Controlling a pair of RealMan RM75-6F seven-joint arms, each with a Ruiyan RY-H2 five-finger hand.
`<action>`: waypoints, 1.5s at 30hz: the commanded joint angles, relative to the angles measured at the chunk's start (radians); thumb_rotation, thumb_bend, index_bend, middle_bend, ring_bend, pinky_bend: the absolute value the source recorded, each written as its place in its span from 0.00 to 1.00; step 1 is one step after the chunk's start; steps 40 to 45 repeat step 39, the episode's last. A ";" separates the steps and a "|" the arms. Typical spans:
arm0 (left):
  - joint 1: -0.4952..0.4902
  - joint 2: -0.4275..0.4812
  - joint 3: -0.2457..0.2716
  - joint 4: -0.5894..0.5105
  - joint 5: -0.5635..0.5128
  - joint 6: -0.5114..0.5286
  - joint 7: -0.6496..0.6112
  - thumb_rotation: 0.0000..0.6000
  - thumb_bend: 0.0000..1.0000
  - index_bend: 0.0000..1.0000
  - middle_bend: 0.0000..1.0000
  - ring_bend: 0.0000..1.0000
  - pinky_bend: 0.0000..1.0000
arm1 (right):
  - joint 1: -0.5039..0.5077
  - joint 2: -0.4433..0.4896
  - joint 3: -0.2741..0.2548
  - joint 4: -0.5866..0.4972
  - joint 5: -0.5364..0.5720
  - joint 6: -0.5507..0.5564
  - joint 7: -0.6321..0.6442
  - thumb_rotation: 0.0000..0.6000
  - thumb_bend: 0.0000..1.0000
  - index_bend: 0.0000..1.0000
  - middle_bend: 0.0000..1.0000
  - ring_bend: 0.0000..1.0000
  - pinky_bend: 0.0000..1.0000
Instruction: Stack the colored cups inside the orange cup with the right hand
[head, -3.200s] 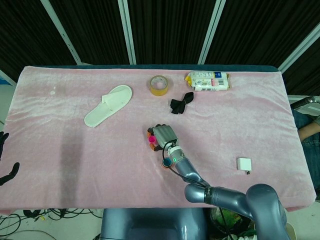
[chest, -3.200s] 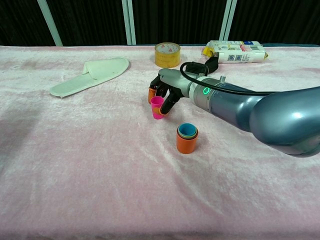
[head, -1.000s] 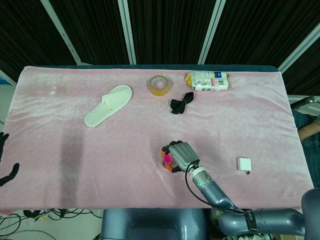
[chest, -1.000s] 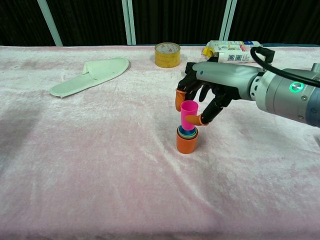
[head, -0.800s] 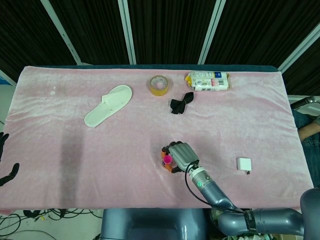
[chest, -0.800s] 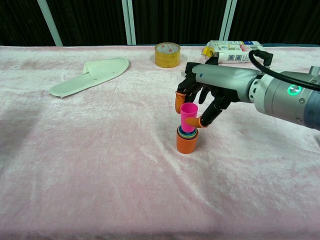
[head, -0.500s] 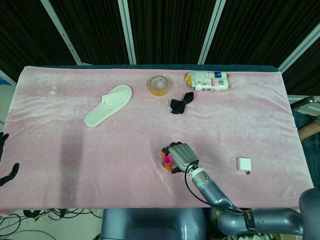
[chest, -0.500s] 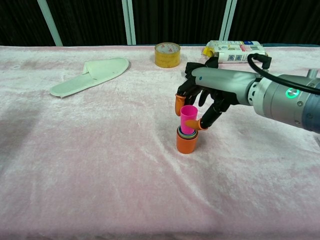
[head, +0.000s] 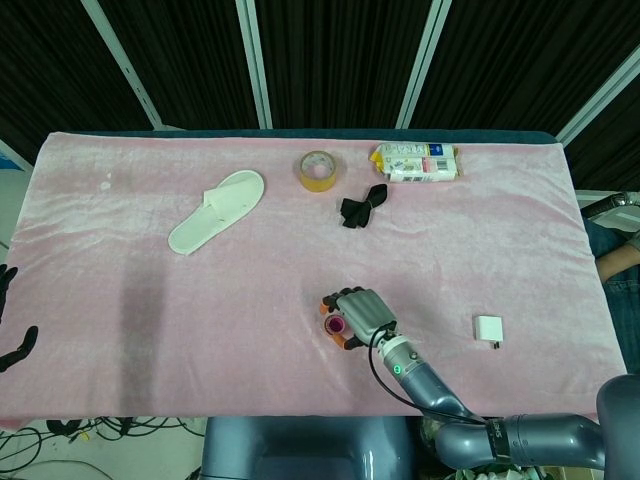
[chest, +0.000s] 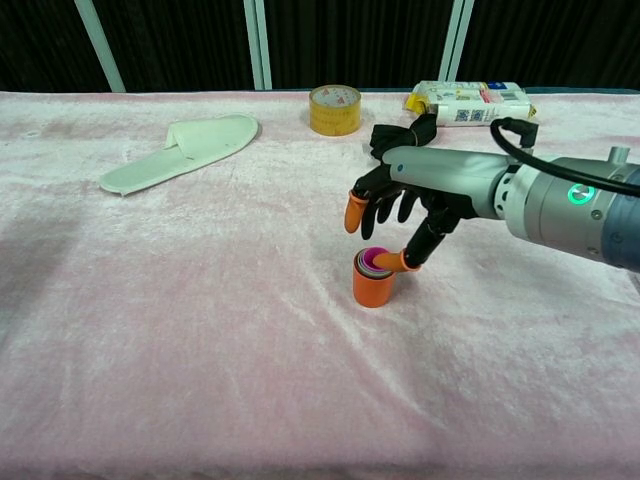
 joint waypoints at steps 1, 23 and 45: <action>0.000 0.000 0.000 0.000 0.000 0.000 0.000 1.00 0.34 0.07 0.05 0.00 0.01 | 0.000 0.006 0.003 -0.008 -0.006 0.008 -0.003 1.00 0.26 0.37 0.34 0.26 0.26; 0.001 -0.001 0.006 -0.001 0.026 0.010 -0.013 1.00 0.34 0.07 0.05 0.00 0.01 | -0.335 0.459 -0.129 -0.271 -0.398 0.465 -0.011 1.00 0.17 0.15 0.10 0.17 0.26; 0.007 0.003 0.023 -0.020 0.056 0.015 -0.024 1.00 0.34 0.07 0.04 0.00 0.01 | -0.577 0.304 -0.216 0.063 -0.605 0.650 0.041 1.00 0.17 0.12 0.07 0.17 0.26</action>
